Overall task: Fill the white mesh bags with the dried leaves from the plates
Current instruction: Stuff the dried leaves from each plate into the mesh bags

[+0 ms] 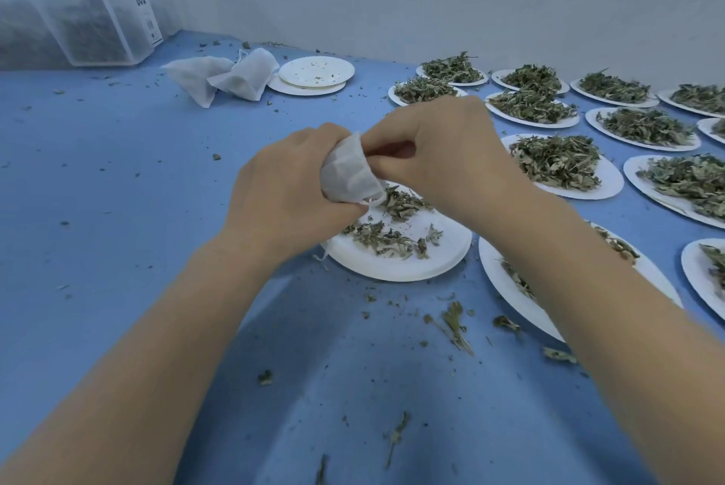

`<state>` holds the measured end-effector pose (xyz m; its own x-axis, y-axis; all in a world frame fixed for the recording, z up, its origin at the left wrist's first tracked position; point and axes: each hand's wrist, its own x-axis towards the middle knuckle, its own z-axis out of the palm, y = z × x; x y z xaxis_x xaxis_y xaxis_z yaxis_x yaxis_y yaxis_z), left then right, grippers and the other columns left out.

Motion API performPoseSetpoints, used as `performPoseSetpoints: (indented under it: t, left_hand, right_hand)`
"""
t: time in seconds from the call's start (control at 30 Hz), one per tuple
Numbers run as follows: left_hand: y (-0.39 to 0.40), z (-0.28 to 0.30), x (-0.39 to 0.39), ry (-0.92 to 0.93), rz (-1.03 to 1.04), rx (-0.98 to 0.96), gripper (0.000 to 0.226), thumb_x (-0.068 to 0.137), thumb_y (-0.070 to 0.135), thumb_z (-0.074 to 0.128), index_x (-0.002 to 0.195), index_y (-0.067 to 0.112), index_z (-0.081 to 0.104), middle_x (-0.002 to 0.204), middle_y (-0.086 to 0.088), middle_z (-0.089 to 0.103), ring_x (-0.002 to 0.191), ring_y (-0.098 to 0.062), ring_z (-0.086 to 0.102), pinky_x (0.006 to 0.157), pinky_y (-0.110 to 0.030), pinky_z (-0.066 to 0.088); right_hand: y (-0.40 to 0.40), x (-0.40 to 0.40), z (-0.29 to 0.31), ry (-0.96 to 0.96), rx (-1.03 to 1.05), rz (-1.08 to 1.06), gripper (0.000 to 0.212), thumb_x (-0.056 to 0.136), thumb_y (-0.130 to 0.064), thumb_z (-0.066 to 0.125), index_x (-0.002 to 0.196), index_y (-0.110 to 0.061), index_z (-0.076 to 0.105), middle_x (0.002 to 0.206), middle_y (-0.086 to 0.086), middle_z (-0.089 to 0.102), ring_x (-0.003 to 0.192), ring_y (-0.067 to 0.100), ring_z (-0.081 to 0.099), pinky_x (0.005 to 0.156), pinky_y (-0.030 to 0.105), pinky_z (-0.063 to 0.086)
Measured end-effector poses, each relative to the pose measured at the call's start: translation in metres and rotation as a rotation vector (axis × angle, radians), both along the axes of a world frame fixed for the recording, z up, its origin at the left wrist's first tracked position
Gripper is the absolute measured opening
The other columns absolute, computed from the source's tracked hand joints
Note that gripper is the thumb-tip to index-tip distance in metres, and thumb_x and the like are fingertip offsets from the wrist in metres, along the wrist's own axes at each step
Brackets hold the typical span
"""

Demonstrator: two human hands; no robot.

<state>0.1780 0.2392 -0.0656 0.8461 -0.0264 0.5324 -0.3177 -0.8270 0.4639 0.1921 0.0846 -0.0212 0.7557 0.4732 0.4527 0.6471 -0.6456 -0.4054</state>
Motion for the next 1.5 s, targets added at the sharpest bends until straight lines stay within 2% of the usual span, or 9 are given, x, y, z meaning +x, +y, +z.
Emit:
performPoseSetpoints:
  t: [0.27,0.4,0.5,0.67,0.8,0.93,1.13,1.33,1.5]
  left_hand:
    - [-0.012,0.003,-0.008,-0.061,-0.040,0.065,0.049,0.058,0.033,0.055,0.105,0.017,0.060,0.089,0.003,0.063,0.083,-0.024,0.058,0.069,-0.039,0.047]
    - [-0.004,0.007,-0.005,0.021,-0.043,0.004,0.065,0.058,0.045,0.070,0.117,0.030,0.049,0.099,0.015,0.056,0.089,-0.014,0.055,0.073,-0.033,0.046]
    - [0.005,0.007,-0.003,0.050,-0.037,0.038,0.069,0.061,0.029,0.076,0.122,0.029,0.045,0.108,0.009,0.057,0.093,-0.018,0.054,0.075,-0.035,0.046]
    - [0.014,0.007,0.000,0.058,-0.003,0.146,0.058,0.063,0.019,0.070,0.118,0.024,0.050,0.103,0.003,0.057,0.088,-0.018,0.049,0.070,-0.030,0.037]
    - [0.022,0.005,0.003,0.092,0.032,0.178,0.053,0.067,0.016,0.068,0.116,0.022,0.052,0.105,0.003,0.057,0.096,-0.023,0.051,0.074,-0.032,0.039]
    - [0.028,0.004,0.005,0.100,0.075,0.153,0.047,0.067,0.014,0.066,0.112,0.021,0.054,0.101,0.004,0.058,0.093,-0.024,0.052,0.072,-0.033,0.039]
    - [0.033,0.005,0.005,0.063,0.131,0.116,0.046,0.067,0.012,0.067,0.110,0.022,0.056,0.091,0.010,0.051,0.083,-0.018,0.044,0.068,-0.032,0.037]
    - [0.032,0.004,0.004,0.084,0.111,0.124,0.046,0.067,0.014,0.067,0.111,0.022,0.055,0.094,0.007,0.055,0.089,-0.023,0.050,0.069,-0.032,0.037]
    - [0.030,0.004,0.004,0.089,0.111,0.127,0.045,0.067,0.014,0.066,0.110,0.022,0.055,0.092,0.010,0.051,0.087,-0.021,0.048,0.069,-0.033,0.038]
  right_hand:
    - [0.011,-0.004,-0.013,0.239,-0.004,0.142,0.030,0.078,0.005,0.054,0.064,-0.022,0.058,0.067,0.004,0.062,0.062,0.016,0.052,0.059,0.026,0.041]
    - [-0.003,0.001,-0.004,0.312,0.103,0.197,0.020,0.087,-0.002,0.050,0.086,-0.010,0.069,0.074,0.010,0.066,0.060,0.017,0.054,0.058,0.028,0.047]
    - [-0.010,0.003,0.000,0.367,0.172,0.229,0.027,0.089,-0.004,0.054,0.108,-0.014,0.070,0.096,0.002,0.073,0.088,0.016,0.068,0.082,0.038,0.055]
    - [-0.014,0.011,-0.006,0.274,0.293,0.107,0.020,0.081,-0.008,0.068,0.096,-0.019,0.074,0.086,-0.009,0.073,0.077,-0.004,0.066,0.079,0.017,0.052]
    - [-0.021,0.025,-0.021,0.135,-0.111,-0.132,0.017,0.088,-0.030,0.063,0.102,-0.024,0.070,0.092,-0.007,0.068,0.081,0.002,0.059,0.070,0.010,0.038]
    - [-0.020,0.031,-0.041,0.229,-0.491,-0.152,0.048,0.093,-0.048,0.048,0.131,-0.019,0.053,0.131,0.003,0.050,0.118,0.020,0.047,0.095,0.030,0.039]
    - [-0.023,0.029,-0.030,0.255,-0.473,-0.094,0.041,0.086,-0.051,0.055,0.120,-0.030,0.061,0.110,-0.001,0.055,0.098,0.016,0.052,0.081,0.029,0.042]
    - [-0.017,0.027,-0.036,0.348,-0.612,-0.169,0.055,0.089,-0.061,0.042,0.138,-0.037,0.038,0.137,0.002,0.033,0.119,0.023,0.044,0.093,0.037,0.042]
    - [-0.017,0.024,-0.030,0.427,-0.504,-0.052,0.046,0.083,-0.056,0.054,0.126,-0.041,0.049,0.115,-0.002,0.039,0.093,0.011,0.051,0.078,0.030,0.041]
